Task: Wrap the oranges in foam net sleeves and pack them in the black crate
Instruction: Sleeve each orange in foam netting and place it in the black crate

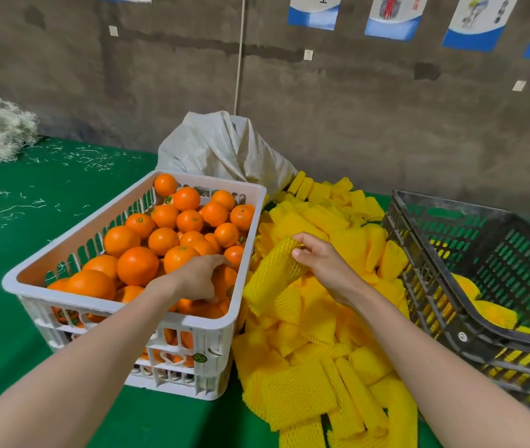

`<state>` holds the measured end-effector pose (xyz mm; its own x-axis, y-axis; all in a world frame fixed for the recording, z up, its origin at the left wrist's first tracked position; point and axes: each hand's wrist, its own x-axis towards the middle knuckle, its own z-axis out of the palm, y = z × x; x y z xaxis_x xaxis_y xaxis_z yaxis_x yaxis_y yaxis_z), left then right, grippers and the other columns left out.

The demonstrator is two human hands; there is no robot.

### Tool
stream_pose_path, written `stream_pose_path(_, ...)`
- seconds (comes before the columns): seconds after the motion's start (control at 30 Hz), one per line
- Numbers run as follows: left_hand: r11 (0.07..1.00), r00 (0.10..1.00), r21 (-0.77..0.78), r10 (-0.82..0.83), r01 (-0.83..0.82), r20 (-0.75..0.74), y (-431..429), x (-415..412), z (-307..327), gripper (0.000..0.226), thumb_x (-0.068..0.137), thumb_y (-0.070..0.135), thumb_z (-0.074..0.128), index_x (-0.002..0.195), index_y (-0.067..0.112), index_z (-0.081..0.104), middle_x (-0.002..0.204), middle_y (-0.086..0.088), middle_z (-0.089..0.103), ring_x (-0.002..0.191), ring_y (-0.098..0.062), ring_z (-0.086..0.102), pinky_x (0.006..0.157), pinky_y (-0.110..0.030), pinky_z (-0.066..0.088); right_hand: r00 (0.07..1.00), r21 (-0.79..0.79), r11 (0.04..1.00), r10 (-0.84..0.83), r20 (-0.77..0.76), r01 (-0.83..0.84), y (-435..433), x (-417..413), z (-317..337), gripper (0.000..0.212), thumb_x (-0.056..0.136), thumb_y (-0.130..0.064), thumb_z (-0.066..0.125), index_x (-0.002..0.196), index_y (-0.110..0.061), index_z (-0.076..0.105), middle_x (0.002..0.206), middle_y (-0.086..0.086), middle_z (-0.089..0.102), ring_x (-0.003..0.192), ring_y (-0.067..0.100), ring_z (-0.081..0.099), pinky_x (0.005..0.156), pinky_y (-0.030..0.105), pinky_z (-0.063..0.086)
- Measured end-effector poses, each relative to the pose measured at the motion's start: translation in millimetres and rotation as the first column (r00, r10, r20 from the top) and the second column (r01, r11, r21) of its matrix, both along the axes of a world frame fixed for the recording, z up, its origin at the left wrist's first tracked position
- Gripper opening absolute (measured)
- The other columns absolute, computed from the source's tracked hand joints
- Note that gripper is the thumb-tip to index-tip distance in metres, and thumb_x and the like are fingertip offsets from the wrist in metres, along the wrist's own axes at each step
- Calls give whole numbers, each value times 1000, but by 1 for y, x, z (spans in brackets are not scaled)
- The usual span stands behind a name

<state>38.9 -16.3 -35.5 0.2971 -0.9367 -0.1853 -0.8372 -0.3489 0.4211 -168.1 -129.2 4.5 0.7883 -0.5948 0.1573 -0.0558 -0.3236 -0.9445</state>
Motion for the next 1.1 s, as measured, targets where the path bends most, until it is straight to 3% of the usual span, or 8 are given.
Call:
stream_pose_path(0.17, 956, 954, -219, 135, -196, -267, 4, 1, 5, 72, 66, 9, 81, 128, 31, 52, 135, -6, 44, 121, -28, 45, 88, -40, 50, 997, 110, 991, 75, 20, -76, 7, -2, 1, 31, 93, 6, 35, 79, -14, 55, 64, -11, 61, 61, -1, 55, 60, 14, 43)
stream_pose_path(0.33, 848, 692, -433, -114, -307, -713, 14, -16, 34, 64, 72, 6, 78, 117, 46, 57, 126, 9, 52, 114, -22, 56, 85, -34, 54, 984, 220, 959, 166, 69, -177, 16, -5, 9, 34, 93, 5, 29, 80, -15, 54, 62, -13, 62, 61, -1, 57, 61, 15, 45)
stream_pose_path(0.47, 821, 503, -379, -134, -426, -854, 5, -40, 46, 75, 60, 17, 81, 128, 25, 50, 124, -10, 58, 107, -30, 63, 94, -50, 50, 964, 269, 930, 210, 163, -249, 24, -6, 18, 34, 90, 7, 27, 79, -12, 54, 61, -9, 60, 58, 2, 56, 57, 16, 45)
stream_pose_path(0.67, 799, 266, -291, -170, -526, -949, -11, -86, 44, 49, 72, 35, 69, 116, 19, 58, 99, -12, 67, 83, -23, 66, 71, -37, 53, 957, 289, 924, 193, 217, -252, 28, -14, 22, 32, 90, 7, 28, 81, -10, 54, 66, -3, 59, 63, 8, 56, 62, 20, 47)
stream_pose_path(0.73, 770, 238, -281, -172, -573, -956, -17, -102, 40, 42, 83, 28, 64, 123, 19, 55, 109, -15, 65, 93, -27, 66, 78, -41, 54, 974, 270, 946, 136, 179, -182, 28, -15, 19, 31, 91, 6, 31, 83, -9, 56, 76, 9, 56, 76, 19, 53, 74, 29, 45)
stream_pose_path(0.8, 735, 224, -279, -175, -618, -959, -20, -116, 40, 35, 91, 23, 58, 126, 21, 52, 121, -17, 59, 105, -31, 62, 87, -43, 52, 988, 219, 970, 76, 134, -104, 27, -19, 17, 29, 91, 6, 33, 84, -11, 55, 79, 13, 52, 75, 21, 48, 69, 28, 42)
stream_pose_path(0.93, 681, 130, -246, -218, -690, -967, -23, -131, 41, 29, 95, 17, 53, 124, 22, 51, 126, -17, 56, 102, -26, 62, 79, -34, 54, 989, 85, 996, -26, 144, 14, 24, -20, 12, 29, 94, 7, 36, 84, -14, 52, 70, -4, 56, 58, -5, 51, 57, 15, 41)
stream_pose_path(1.1, 720, 46, -213, -244, -660, -969, -21, -137, 37, 23, 95, 28, 49, 115, 18, 57, 124, -16, 58, 110, -28, 58, 96, -46, 46, 935, -141, 933, -305, 183, 332, 14, -20, 4, 18, 97, 0, 38, 95, -13, 50, 81, -3, 51, 74, 9, 47, 70, 29, 37)
